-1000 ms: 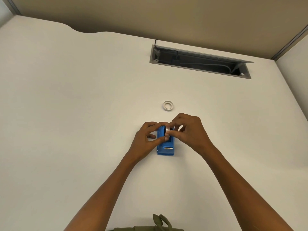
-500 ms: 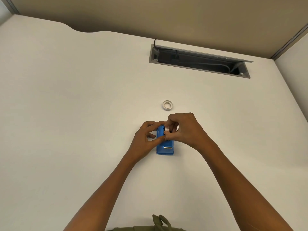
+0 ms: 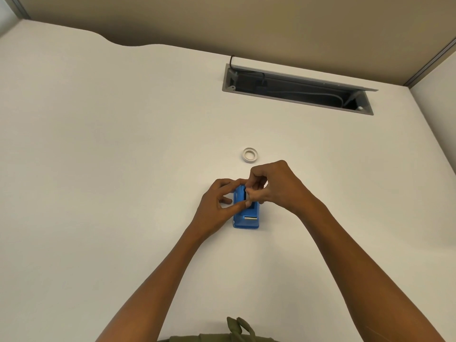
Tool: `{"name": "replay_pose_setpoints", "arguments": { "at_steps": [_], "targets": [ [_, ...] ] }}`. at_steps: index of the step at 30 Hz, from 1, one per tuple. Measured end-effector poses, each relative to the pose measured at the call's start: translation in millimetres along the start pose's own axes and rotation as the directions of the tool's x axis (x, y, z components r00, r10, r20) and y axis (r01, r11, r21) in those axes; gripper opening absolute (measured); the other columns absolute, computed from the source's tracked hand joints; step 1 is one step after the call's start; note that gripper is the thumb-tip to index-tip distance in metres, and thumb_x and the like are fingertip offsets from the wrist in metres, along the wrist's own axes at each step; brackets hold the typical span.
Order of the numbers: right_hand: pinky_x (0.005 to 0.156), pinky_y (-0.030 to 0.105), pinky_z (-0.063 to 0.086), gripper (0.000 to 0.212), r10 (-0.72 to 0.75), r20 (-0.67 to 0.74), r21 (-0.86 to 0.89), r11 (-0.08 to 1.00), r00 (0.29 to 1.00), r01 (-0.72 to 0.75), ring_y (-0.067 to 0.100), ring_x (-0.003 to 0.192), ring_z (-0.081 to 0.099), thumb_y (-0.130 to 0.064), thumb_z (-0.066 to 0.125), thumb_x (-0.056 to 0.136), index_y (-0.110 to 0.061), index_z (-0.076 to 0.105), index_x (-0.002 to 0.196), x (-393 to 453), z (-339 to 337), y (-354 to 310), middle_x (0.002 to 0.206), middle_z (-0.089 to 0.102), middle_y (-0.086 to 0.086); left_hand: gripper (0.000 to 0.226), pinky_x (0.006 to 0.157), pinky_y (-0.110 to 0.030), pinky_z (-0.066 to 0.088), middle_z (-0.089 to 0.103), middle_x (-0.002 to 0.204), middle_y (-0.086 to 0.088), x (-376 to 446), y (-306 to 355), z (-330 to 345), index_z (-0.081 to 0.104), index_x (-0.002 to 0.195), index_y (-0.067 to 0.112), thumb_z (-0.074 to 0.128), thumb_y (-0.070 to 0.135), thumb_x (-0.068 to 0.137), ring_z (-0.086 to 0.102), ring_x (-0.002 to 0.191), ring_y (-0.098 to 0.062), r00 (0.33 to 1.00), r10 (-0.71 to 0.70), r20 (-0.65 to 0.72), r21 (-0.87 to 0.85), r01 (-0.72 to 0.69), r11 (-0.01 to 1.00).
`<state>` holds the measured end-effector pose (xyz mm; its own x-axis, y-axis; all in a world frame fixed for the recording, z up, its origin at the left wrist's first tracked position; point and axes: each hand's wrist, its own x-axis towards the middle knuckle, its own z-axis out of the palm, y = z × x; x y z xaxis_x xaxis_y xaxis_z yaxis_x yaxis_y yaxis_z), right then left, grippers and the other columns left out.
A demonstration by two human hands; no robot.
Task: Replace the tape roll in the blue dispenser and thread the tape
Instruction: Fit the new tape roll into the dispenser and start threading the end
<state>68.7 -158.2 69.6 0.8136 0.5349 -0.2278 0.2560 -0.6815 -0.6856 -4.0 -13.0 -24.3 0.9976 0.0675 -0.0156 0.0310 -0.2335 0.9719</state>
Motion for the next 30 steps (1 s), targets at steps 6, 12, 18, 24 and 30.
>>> {"name": "replay_pose_setpoints", "arguments": {
  "at_steps": [6,12,18,24,30],
  "targets": [
    [0.054,0.026,0.053,0.006,-0.009,-0.011,-0.008,1.000,1.000,0.009,0.018,0.047,0.060,0.001,0.065,0.070,-0.006,0.065,0.070,1,1,-1,0.060,0.062,0.005,0.046,0.079,-0.015,0.051,0.053,0.117,0.006,0,1,0,0.053,0.122,0.032,0.071,0.030,0.079,0.055,0.103,-0.008,1.000,-0.020,0.000,0.006,0.020,1.000],
    [0.057,0.025,0.058,0.005,0.013,-0.067,0.104,0.995,0.998,-0.006,0.016,0.054,0.068,-0.014,0.068,0.079,-0.011,0.071,0.076,-5,-1,10,0.068,0.072,0.004,0.046,0.080,-0.021,0.053,0.054,0.119,0.003,0,3,0,0.057,0.123,0.027,0.070,0.031,0.079,0.056,0.104,-0.011,0.999,-0.035,0.001,0.004,0.035,0.999],
    [0.055,0.028,0.059,0.012,0.012,-0.049,0.036,0.999,0.999,-0.011,0.021,0.059,0.068,-0.012,0.080,0.065,-0.014,0.070,0.070,-1,2,9,0.066,0.070,0.002,0.045,0.082,-0.022,0.052,0.054,0.119,0.003,-2,5,-1,0.056,0.123,0.027,0.070,0.027,0.080,0.056,0.106,-0.012,1.000,-0.022,0.015,0.007,0.022,1.000],
    [0.066,0.034,0.058,0.006,-0.037,-0.046,-0.082,0.996,0.998,0.033,0.020,0.064,0.068,-0.015,0.073,0.075,-0.010,0.075,0.077,0,-3,5,0.072,0.072,0.009,0.047,0.083,-0.024,0.052,0.054,0.121,0.001,-1,8,-2,0.057,0.125,0.025,0.070,0.029,0.080,0.055,0.107,-0.012,0.999,-0.035,0.021,0.005,0.035,0.999],
    [0.067,0.033,0.053,0.006,-0.099,0.026,-0.293,0.951,0.995,0.103,0.017,0.069,0.062,-0.015,0.065,0.071,-0.013,0.067,0.076,-2,0,-4,0.071,0.068,0.003,0.044,0.083,-0.023,0.052,0.054,0.118,0.002,-2,8,-1,0.054,0.120,0.034,0.070,0.026,0.080,0.055,0.107,-0.011,1.000,-0.019,0.014,-0.008,0.019,1.000]
  ]
}}
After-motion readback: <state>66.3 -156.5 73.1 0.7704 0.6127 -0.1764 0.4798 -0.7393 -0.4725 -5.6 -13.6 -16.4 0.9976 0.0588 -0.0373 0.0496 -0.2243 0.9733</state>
